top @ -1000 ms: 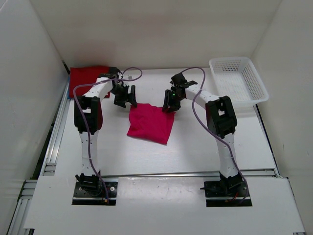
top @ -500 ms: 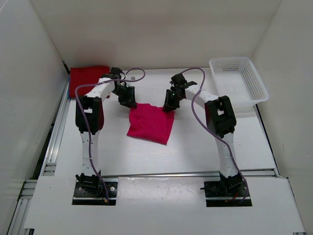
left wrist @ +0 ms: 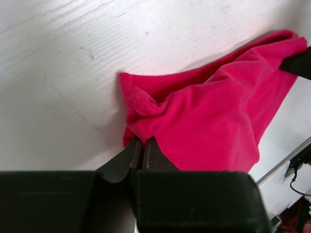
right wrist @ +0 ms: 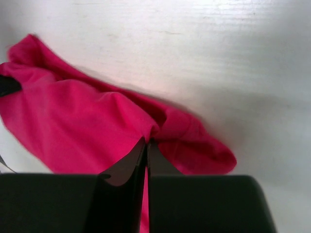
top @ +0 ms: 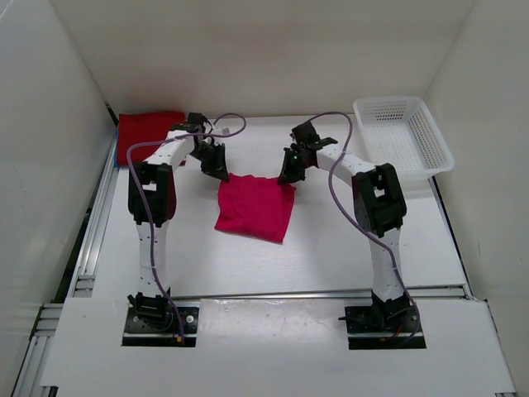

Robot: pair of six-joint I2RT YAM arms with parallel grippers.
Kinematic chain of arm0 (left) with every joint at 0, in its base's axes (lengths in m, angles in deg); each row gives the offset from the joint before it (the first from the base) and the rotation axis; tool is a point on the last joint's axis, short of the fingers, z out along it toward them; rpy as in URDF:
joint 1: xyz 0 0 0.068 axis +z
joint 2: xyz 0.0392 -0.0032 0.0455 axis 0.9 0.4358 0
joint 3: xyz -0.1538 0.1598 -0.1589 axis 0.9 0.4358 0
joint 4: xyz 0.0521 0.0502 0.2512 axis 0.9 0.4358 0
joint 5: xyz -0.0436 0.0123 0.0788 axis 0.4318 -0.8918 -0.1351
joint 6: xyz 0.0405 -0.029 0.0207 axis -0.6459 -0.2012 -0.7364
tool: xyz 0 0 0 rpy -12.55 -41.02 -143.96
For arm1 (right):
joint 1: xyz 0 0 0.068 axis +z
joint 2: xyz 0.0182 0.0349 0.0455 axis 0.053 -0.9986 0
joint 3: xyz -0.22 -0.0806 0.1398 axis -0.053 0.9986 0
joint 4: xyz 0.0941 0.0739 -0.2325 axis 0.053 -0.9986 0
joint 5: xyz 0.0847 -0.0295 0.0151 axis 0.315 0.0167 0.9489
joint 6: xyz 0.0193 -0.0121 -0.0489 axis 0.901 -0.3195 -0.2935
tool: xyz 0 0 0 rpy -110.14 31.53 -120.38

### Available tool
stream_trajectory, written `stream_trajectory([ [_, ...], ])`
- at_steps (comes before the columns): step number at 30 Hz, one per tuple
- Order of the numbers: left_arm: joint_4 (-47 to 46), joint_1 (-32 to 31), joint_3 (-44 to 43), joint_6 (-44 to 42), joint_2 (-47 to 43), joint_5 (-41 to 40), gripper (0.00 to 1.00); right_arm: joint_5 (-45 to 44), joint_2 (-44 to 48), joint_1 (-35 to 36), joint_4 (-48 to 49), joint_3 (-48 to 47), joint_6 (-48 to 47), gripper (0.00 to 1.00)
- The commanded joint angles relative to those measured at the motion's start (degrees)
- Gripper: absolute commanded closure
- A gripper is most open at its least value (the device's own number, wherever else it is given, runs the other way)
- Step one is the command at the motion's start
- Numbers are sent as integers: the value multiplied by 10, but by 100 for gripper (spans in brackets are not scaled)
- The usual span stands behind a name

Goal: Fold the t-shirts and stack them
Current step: Fold the long partially folded tshirt into a neat square

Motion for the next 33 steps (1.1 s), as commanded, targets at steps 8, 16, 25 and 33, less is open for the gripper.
stream_trajectory([
  [8, -6, -30, 0, -4, -135, -19, 90, -55, 169, 22, 55, 123, 2, 97],
  [16, -6, -68, -5, -4, -136, -19, 90, -132, 274, 22, 99, 257, 51, 98],
  [25, -17, -68, -41, -4, -124, -45, 90, -204, 318, 22, 120, 270, 64, 100],
  [33, -39, -63, -19, -4, -152, -38, 90, -202, 334, 22, 132, 270, 64, 100],
])
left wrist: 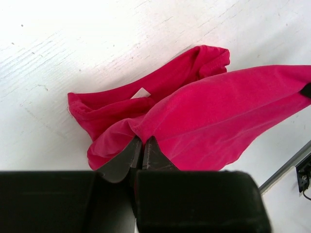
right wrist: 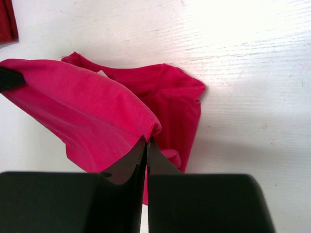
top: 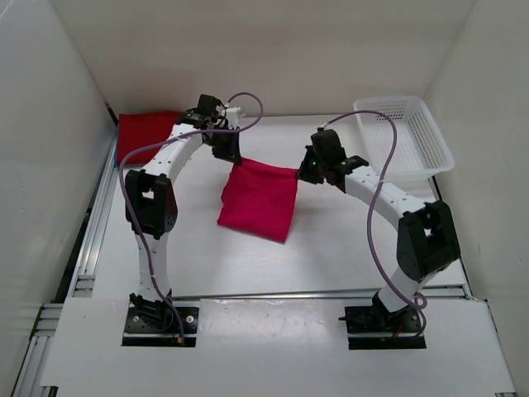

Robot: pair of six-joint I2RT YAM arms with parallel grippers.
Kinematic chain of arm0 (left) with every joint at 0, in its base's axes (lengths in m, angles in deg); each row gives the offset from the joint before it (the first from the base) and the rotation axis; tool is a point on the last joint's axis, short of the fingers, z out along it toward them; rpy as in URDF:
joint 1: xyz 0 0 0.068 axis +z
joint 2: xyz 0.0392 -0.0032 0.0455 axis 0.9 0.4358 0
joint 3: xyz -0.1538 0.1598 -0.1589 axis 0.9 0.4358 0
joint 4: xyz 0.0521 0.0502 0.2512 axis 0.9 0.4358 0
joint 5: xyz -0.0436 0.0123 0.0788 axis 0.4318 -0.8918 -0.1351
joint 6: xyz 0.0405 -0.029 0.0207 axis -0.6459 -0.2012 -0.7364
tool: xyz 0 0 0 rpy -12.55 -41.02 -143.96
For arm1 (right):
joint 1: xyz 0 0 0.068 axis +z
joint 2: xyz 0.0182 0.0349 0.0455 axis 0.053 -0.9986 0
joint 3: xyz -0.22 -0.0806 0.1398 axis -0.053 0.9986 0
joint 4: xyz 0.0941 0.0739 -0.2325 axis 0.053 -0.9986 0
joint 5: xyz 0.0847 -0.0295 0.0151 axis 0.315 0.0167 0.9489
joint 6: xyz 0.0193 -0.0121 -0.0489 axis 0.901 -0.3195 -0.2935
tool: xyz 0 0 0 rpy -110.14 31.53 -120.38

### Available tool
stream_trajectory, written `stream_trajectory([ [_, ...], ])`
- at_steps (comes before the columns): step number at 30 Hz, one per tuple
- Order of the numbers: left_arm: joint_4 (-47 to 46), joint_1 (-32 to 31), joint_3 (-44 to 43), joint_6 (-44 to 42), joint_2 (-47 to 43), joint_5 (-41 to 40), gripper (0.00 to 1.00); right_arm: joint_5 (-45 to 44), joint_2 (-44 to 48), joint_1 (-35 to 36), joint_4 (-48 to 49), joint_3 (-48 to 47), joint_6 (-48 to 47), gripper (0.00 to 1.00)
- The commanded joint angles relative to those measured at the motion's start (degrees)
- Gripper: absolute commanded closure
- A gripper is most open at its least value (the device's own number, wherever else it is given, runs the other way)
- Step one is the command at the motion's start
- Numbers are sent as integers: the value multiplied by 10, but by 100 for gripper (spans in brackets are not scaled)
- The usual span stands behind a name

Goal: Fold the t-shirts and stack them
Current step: Fold the long partially folded tshirt into a neat square

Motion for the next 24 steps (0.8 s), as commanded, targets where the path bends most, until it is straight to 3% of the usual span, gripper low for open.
stream_trajectory([
  [1, -15, 4, 0, -4, -40, -2, 90, -16, -3, -3, 9, -4, 1, 100],
  [18, -44, -1, -90, -4, 100, -70, 86, -17, -189, -53, -8, -134, -6, 100],
  [21, -44, -1, -90, -4, 105, -84, 78, -6, -220, -59, -29, -168, -6, 90],
  [22, -44, -1, -90, -4, 105, -96, 75, 3, -235, -65, -37, -177, -6, 77],
  [23, -49, -1, -90, -4, 105, -105, 73, 3, -242, -65, -44, -187, -6, 70],
  [24, -49, -1, -90, -4, 105, -115, 64, 21, -242, -65, -49, -201, -11, 66],
])
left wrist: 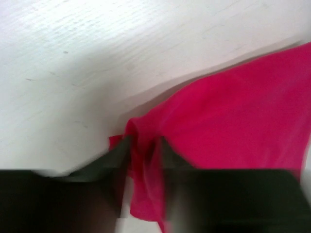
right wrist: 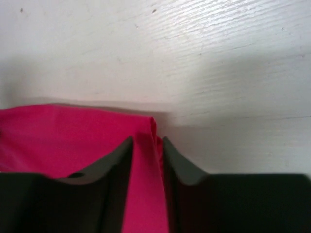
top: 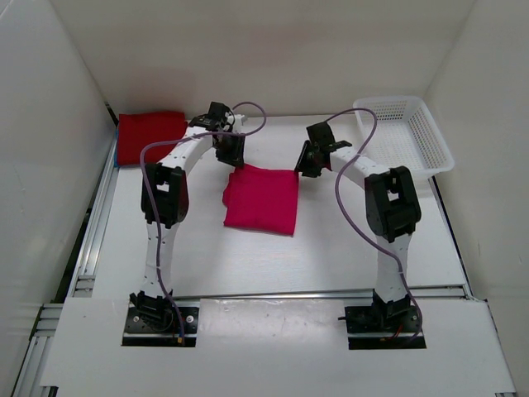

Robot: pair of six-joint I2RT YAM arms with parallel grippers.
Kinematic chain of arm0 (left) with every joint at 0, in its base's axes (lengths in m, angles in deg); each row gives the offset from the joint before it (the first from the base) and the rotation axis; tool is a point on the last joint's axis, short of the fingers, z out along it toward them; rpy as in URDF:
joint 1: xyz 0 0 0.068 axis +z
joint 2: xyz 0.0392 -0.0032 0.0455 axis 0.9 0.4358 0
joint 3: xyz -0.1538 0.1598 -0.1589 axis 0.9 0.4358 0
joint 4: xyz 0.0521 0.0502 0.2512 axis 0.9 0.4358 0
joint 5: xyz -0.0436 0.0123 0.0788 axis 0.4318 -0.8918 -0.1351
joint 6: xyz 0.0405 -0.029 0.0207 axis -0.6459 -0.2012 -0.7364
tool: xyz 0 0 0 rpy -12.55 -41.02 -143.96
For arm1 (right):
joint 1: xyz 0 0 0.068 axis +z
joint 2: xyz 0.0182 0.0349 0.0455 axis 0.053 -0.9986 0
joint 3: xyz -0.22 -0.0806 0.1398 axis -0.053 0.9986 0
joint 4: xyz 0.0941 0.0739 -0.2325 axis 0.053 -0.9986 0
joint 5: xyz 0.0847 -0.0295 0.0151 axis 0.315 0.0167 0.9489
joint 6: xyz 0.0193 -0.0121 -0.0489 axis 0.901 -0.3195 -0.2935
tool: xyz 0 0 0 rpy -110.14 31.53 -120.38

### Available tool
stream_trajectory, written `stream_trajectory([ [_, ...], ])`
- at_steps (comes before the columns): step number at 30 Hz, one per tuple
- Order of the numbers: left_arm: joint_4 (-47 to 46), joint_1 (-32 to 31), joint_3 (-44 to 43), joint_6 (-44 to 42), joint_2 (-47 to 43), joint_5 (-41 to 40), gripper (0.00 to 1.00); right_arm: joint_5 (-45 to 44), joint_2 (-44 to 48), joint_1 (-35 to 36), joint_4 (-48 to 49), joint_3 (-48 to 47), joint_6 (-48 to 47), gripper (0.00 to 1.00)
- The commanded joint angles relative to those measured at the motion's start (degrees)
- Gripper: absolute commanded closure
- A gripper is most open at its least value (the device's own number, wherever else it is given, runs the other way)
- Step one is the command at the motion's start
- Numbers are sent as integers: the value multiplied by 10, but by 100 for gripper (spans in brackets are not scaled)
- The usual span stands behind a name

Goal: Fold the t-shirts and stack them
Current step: Fold the long partially folded tshirt into a neat square, then put the neatly folded tshirt into the corner of the board with the left arm

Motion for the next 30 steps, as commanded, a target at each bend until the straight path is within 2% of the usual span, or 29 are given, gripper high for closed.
stream_trajectory([
  [1, -18, 2, -29, -1, -18, -59, 50, 23, -18, -15, -30, -46, -10, 60],
  [4, -23, 2, -42, -1, -27, -83, 9, 9, -24, -15, -52, -60, -17, 60],
  [5, -30, 8, -42, -1, -35, -83, 0, 3, -19, -15, -58, -60, -17, 59],
  [7, -39, 15, -15, -1, -70, -88, 0, 3, 5, -15, -58, -45, -22, 59],
  [9, -39, 29, 27, -1, -103, -48, 0, 31, 37, -15, -50, 4, -22, 57],
  [11, -39, 29, 67, -1, -119, -15, 0, 63, 57, -15, -23, 45, -11, 57],
  [13, -39, 29, 127, -1, -132, -9, 0, 80, 77, -15, -18, 89, -3, 57],
  [16, -39, 34, 171, -1, -127, 10, 0, 101, 83, -9, -6, 130, 13, 57],
  [20, -39, 47, 184, -1, -103, 70, 0, 115, 77, 4, 5, 140, 25, 57],
  [24, -39, 60, 206, -1, -88, 167, 0, 123, 62, 4, 18, 140, 38, 57],
  [30, -39, 37, 239, -1, -57, 146, 0, 128, 50, 4, 30, 147, 49, 57],
])
